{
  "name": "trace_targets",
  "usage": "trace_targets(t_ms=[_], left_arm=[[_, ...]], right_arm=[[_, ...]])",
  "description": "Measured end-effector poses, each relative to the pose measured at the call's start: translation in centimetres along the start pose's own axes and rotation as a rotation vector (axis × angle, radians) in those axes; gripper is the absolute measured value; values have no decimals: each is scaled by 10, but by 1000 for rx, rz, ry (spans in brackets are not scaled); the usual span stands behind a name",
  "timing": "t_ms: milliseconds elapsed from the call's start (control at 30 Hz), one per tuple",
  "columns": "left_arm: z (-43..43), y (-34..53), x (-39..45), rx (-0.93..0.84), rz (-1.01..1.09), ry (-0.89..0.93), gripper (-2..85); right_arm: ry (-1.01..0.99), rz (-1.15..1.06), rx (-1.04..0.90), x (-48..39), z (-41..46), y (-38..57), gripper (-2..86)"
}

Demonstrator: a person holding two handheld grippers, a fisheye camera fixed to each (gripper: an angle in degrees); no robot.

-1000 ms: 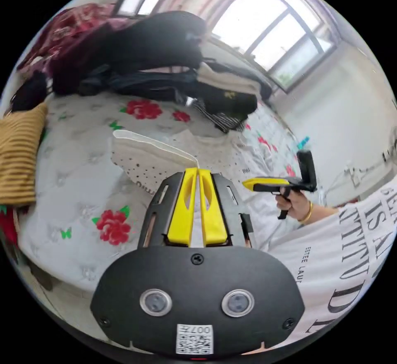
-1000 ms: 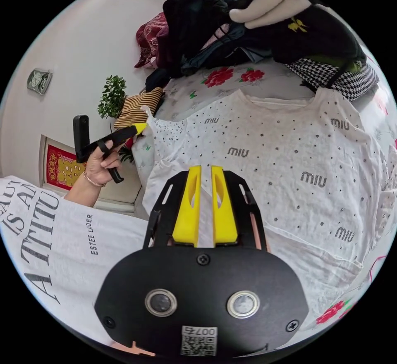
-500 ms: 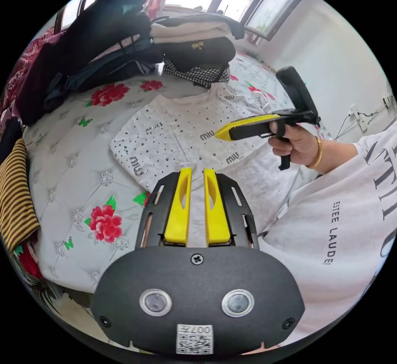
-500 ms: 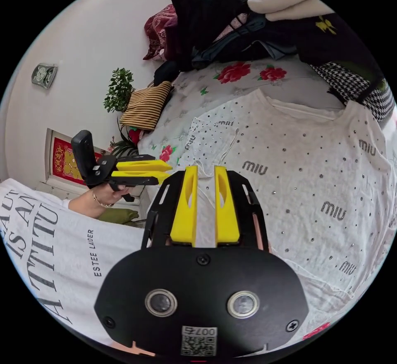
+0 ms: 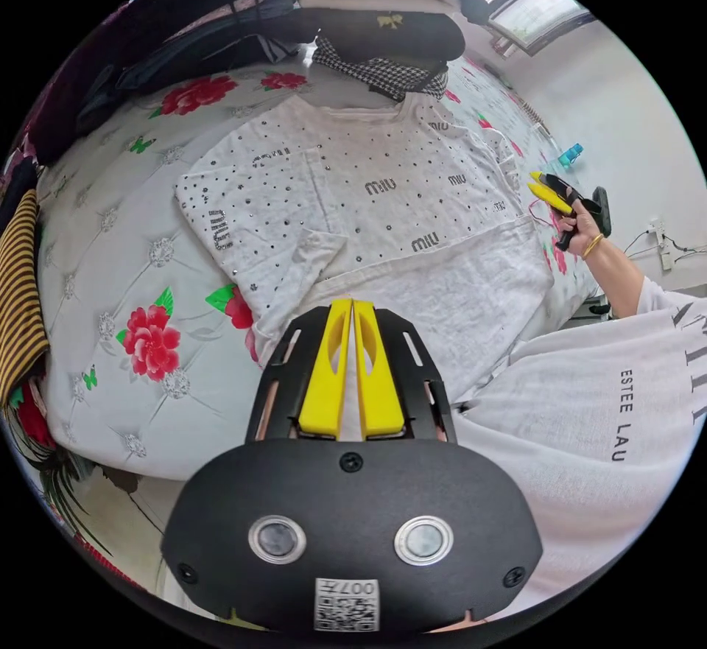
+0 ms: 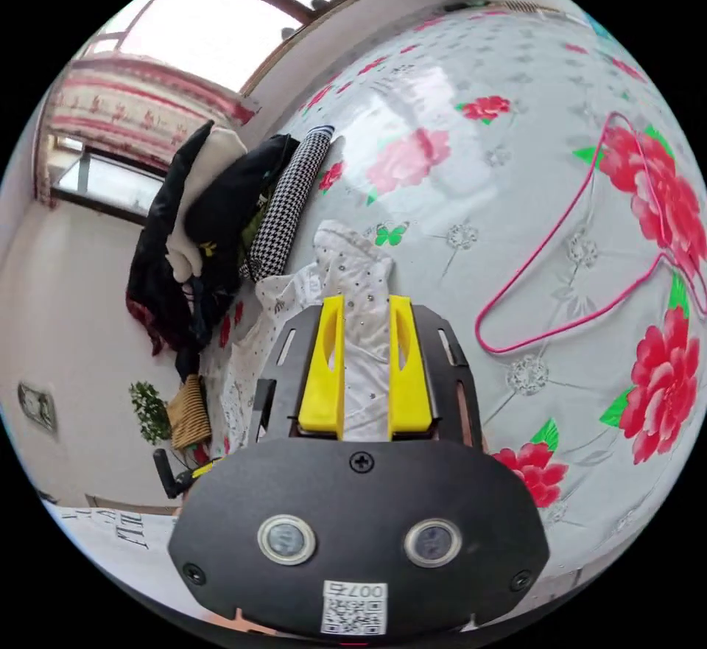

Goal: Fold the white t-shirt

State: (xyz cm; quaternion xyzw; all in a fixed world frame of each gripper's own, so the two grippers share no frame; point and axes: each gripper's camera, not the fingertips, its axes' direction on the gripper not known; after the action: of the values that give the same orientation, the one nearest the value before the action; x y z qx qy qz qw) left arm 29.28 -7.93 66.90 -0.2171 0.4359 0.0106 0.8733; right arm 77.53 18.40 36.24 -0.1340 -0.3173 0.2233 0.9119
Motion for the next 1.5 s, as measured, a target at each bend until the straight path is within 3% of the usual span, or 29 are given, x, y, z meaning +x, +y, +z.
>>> trace_targets(t_ms=[200, 267, 400, 500, 667, 800, 900, 1000, 1033, 1067, 1167, 1267, 1367, 1500], left_arm=[[-5, 7, -2, -3, -134, 38, -10], [-6, 11, -3, -12, -187, 40, -10], [-8, 18, 3, -14, -209, 10, -10], [2, 21, 8, -46, -214, 13, -10], [8, 11, 23, -56, -184, 24, -10], [1, 8, 33, -39, -141, -5, -10], [-4, 15, 33, -26, -148, -19, -10], [-6, 28, 26, -16, -193, -7, -10], [-6, 33, 24, -17, -207, -6, -10], [-5, 37, 21, -21, -218, -7, -10], [0, 43, 17, -36, -238, 2, -10], [4, 42, 17, -45, -236, 15, -9], [1, 40, 21, -36, -210, 7, -9], [-6, 47, 21, -30, -186, -27, -9]], right_arm=[[-295, 182, -28, 74, 7, 3, 17], [-419, 103, 70, 73, -19, 10, 6], [-278, -79, 167, 60, -72, 39, 7], [-259, 62, 77, 96, -72, 58, 22], [-473, 377, 155, 145, -66, 72, 34], [-530, 413, 163, 136, -60, 66, 12], [-460, 268, 205, 96, -79, 46, 2], [-360, -161, 162, 6, -104, 28, 0], [-289, -399, 122, -41, -110, 32, 0], [-208, -641, 73, -86, -110, 46, 0], [-30, -1051, -79, -163, -77, 94, 4], [28, -1173, -319, -192, -10, 137, 17], [58, -1148, -483, -199, 41, 165, 30], [41, -1108, -440, -210, 45, 171, 39]])
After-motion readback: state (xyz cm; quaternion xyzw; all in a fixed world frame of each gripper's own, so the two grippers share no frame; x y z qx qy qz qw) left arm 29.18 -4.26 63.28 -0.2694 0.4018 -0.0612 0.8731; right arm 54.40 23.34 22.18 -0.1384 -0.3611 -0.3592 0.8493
